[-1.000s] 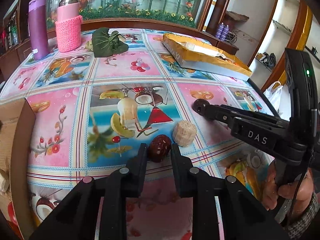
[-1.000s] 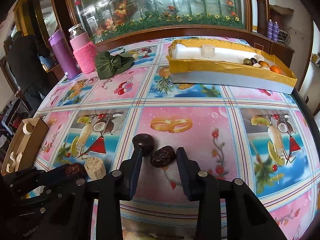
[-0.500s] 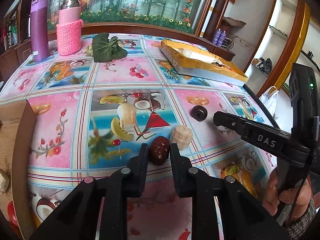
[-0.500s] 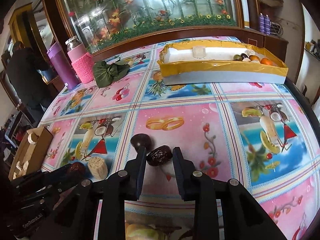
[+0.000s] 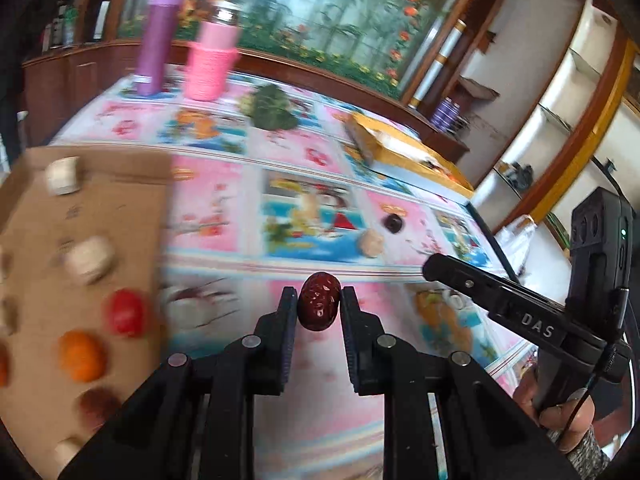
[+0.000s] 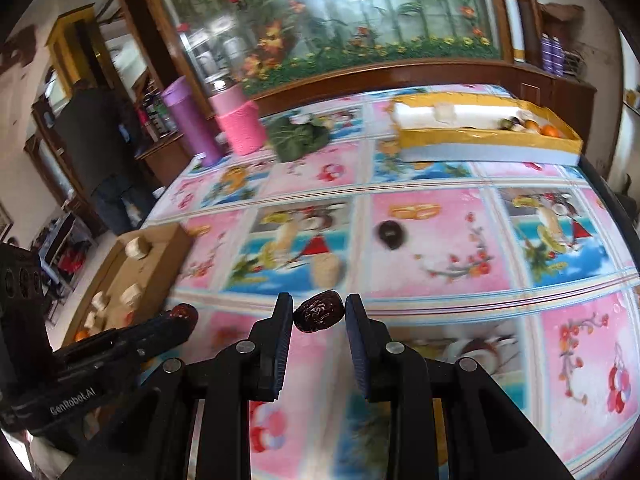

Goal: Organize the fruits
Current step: 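Carry both red dates into the cardboard box and open both tools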

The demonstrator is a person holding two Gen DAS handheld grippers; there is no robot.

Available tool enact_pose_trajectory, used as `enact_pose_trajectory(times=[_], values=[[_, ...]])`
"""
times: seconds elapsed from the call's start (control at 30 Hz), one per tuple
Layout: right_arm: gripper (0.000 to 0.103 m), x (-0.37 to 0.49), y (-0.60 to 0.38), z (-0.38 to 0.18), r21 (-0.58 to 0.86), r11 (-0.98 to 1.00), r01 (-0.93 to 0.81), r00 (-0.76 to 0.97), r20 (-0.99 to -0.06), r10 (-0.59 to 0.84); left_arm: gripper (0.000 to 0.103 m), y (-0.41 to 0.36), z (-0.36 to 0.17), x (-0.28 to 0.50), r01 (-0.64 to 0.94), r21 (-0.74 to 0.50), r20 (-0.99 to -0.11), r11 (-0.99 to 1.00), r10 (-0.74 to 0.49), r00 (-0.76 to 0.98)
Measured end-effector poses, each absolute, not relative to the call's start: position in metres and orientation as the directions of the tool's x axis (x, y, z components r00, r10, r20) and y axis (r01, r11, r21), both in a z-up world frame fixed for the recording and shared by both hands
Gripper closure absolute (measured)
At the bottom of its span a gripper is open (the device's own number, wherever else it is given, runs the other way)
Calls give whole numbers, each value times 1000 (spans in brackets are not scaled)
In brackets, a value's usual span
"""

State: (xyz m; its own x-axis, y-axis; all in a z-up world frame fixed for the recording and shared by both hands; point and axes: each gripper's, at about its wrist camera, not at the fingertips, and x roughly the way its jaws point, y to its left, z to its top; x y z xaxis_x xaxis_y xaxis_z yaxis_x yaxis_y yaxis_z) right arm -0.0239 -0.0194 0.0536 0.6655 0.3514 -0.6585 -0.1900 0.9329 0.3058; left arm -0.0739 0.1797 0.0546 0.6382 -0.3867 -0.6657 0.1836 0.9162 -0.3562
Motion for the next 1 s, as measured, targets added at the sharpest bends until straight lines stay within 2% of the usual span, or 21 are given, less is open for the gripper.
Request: enact_pose_trajectory(times=[0.17, 0.4, 0.57, 0.73, 0.83, 0.9, 1.0], values=[[73, -46, 47, 62, 296, 894, -337, 622, -642, 448, 82, 251, 60, -113, 15, -267, -689, 964, -202, 696], [73, -68, 140, 55, 270, 821, -504, 520, -664, 537, 82, 327, 42, -142, -184, -135, -749, 974, 22, 662], [73, -88, 188, 48, 252, 773, -582, 460, -682, 569, 82, 340, 43, -149, -182, -95, -734, 979, 55, 677], [73, -107, 214, 41, 191, 752, -631, 452, -698, 556, 81, 340, 42, -150, -184, -130, -723, 974, 34, 690], [73, -112, 223, 35, 169, 746, -644, 445, -711, 545, 71, 341, 46, -155, -194, -147, -715, 970, 31, 698], [73, -114, 225, 31, 162, 743, -649, 443, -714, 542, 55, 342, 53, -161, -209, -144, -700, 967, 50, 712], [72, -117, 227, 30, 160, 740, -653, 443, -711, 546, 44, 342, 66, -167, -233, -124, -668, 964, 93, 739]])
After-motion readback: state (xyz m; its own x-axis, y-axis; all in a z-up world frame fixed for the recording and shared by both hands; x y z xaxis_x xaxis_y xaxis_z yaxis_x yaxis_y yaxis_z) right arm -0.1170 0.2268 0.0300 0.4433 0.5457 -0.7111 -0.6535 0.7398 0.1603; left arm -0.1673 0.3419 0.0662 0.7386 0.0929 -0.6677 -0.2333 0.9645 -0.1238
